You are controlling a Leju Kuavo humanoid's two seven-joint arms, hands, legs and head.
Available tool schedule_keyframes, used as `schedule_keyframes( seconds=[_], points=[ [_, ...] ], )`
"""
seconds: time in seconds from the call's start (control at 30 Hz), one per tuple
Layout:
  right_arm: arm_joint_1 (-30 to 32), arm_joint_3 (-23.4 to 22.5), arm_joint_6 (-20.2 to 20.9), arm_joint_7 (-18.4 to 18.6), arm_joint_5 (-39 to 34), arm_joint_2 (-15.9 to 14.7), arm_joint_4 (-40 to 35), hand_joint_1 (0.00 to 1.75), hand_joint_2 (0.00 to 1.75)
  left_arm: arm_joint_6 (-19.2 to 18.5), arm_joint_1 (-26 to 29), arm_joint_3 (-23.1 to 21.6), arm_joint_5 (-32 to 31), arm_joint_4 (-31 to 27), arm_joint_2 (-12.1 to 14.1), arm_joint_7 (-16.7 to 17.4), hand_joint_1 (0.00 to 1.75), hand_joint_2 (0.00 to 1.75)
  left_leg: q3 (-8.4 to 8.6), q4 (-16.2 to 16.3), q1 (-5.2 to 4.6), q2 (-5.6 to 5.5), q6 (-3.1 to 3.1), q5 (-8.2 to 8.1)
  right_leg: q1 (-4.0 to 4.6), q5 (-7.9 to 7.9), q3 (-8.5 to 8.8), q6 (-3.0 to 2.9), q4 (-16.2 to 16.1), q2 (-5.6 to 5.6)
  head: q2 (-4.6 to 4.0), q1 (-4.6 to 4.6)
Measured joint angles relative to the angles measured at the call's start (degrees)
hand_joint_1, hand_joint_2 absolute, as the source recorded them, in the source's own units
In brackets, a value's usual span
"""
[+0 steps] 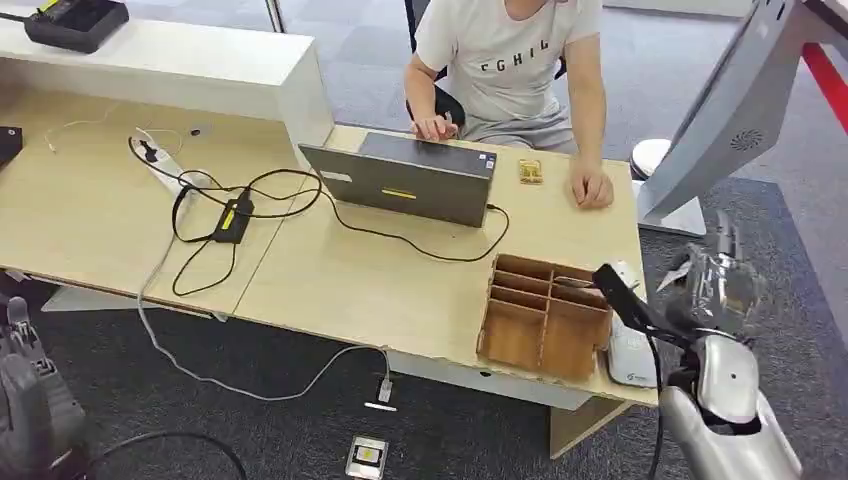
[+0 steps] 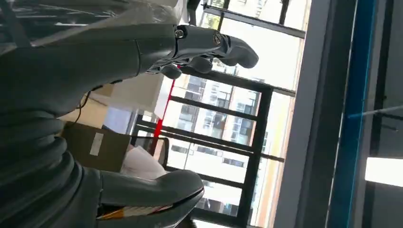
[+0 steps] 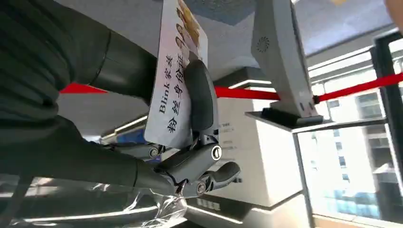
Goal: Pass the card to the sensor for recognition and then transmit it.
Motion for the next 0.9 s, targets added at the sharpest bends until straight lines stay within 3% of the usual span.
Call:
schedule_keyframes(
  seconds=[0.17, 0.4, 0.67, 0.9],
  points=[
    [5.9, -5.2, -3.7, -2.5, -1.8, -1.2, -3.7, 1.75, 1.75, 2.8, -1.7, -2.0, 0.9, 0.6, 2.9, 0.0, 0.0, 1.75, -0.03, 0.0, 0.01, 0.06, -0.01, -0.01, 0.0, 0.0, 0.02, -0.01, 0.0, 0.05, 0.0, -0.02],
    [9.1, -6.2, -5.1, -3.8, -3.8, -0.4, -3.9, 1.75, 1.75, 5.8, -3.0, -4.7, 1.4, 1.0, 6.4, 0.0, 0.0, 1.75, -0.05, 0.0, 0.01, 0.04, -0.01, -0.01, 0.0, 0.0, 0.01, -0.01, 0.0, 0.05, 0.0, 0.0],
    [8.4, -5.9, -9.1, -6.3, -8.8, 1.6, 4.3, 1.75, 1.75, 6.8, -3.1, -5.9, 0.0, 1.0, 7.4, 0.0, 0.0, 1.75, -0.11, 0.0, 0.02, 0.02, -0.01, -0.01, 0.0, 0.0, 0.01, -0.01, 0.0, 0.04, 0.0, -0.04],
    [6.6, -5.6, -9.9, -6.8, -11.2, 3.8, 13.3, 1.75, 1.75, 7.6, -2.8, -6.0, -1.0, 0.6, 7.4, 0.0, 0.0, 1.75, -0.14, 0.0, 0.03, 0.01, -0.01, -0.01, 0.01, -0.01, 0.0, -0.01, 0.0, 0.02, 0.0, 0.0]
  ],
)
